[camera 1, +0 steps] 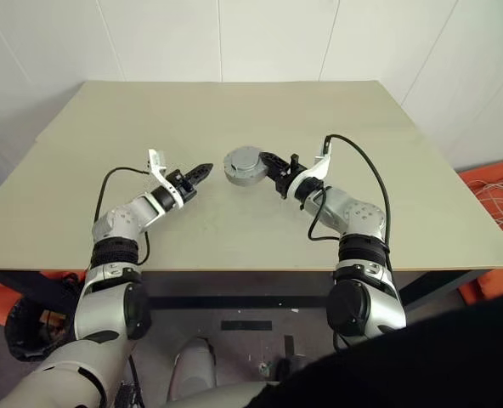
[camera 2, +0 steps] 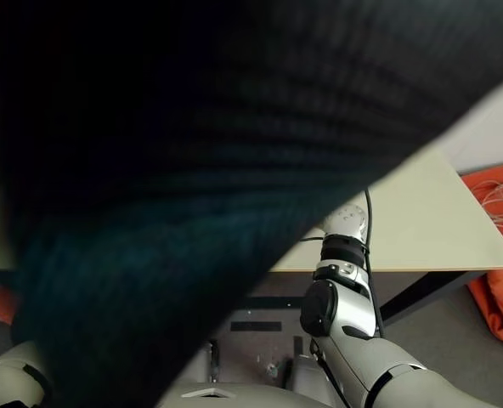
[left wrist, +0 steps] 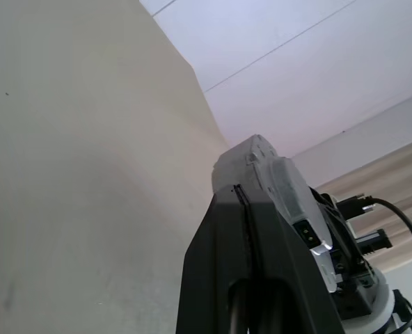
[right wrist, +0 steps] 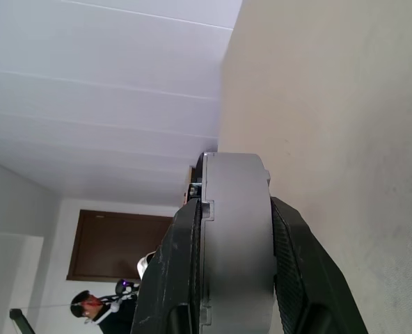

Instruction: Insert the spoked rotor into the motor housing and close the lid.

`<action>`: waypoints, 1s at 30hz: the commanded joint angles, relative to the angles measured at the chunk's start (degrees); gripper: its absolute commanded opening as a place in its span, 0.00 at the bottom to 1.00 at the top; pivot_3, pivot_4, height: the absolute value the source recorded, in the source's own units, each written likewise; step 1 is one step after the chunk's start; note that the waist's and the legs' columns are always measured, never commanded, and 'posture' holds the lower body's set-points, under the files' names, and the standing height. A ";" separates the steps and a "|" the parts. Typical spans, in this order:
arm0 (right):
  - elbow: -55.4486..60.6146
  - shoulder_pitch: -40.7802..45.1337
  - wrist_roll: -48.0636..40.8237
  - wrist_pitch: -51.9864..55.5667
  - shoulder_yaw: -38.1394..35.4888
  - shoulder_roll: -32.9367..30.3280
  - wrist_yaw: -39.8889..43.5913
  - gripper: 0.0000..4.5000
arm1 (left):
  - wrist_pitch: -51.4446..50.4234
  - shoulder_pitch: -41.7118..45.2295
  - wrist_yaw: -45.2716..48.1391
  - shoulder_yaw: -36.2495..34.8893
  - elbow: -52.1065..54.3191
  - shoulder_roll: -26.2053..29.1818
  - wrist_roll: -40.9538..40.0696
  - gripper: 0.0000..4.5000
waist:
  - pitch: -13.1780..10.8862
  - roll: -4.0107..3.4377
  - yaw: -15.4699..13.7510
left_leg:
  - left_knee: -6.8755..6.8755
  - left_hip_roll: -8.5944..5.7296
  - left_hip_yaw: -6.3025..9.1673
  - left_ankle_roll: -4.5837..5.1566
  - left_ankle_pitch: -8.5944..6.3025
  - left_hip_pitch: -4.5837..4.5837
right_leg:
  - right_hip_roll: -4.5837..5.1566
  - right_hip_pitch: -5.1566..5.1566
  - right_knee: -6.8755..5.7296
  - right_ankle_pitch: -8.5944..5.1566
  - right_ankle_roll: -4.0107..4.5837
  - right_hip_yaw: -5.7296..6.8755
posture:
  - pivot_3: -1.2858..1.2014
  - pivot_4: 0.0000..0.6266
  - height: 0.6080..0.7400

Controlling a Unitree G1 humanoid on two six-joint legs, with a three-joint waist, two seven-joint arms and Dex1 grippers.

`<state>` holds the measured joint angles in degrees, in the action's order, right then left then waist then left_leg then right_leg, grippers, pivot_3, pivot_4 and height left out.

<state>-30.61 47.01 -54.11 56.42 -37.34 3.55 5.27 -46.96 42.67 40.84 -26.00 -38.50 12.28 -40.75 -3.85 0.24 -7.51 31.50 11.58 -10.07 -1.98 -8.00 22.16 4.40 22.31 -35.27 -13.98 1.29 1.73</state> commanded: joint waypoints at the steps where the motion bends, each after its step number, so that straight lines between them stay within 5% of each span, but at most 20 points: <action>1: 3.98 1.09 -2.79 -0.40 0.96 -0.05 0.70 0.26 | -2.36 0.90 -0.01 -1.37 3.25 -0.39 -3.80 0.00 | 0.00 0.00 -0.01 | 0.00 0.00 0.00 0.00 0.00 0.00 | 0.00 0.00 0.00 0.00 0.00 0.00 | 0.52 0.00 1.00; 5: 4.66 0.69 -2.93 -0.47 1.65 -0.18 0.79 0.26 | -3.99 0.24 0.66 -1.42 4.24 0.24 -5.07 0.18 | 0.00 0.00 -0.04 | 0.01 0.01 0.01 0.00 0.00 0.00 | 0.00 0.00 0.00 0.01 -0.02 0.01 | 0.52 0.00 1.00; 16: 5.27 0.47 -3.07 -0.95 2.78 -0.31 0.66 0.26 | -8.16 1.11 -1.00 -3.68 0.62 0.92 -8.26 1.00 | 0.00 0.00 -0.03 | 0.03 0.00 0.01 0.00 0.00 0.01 | -0.01 -0.01 0.00 0.11 -0.19 0.01 | 0.52 0.00 1.00; 30: 7.51 0.50 -4.71 -0.40 3.02 -0.57 -0.15 0.26 | -13.99 6.96 -5.86 -10.04 -11.63 -1.16 -12.57 1.00 | 0.00 0.01 -0.42 | 0.07 0.00 0.03 -0.01 0.00 0.07 | -0.01 -0.01 0.00 0.12 -0.21 0.03 | 0.52 0.00 1.00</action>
<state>-27.04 46.01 -55.60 56.33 -34.61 3.10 4.08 -59.64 47.60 34.22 -35.28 -50.49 11.18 -51.49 -3.86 0.25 -7.92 31.57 11.58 -10.03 -1.99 -7.99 22.22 4.39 22.30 -35.27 -13.85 1.08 1.76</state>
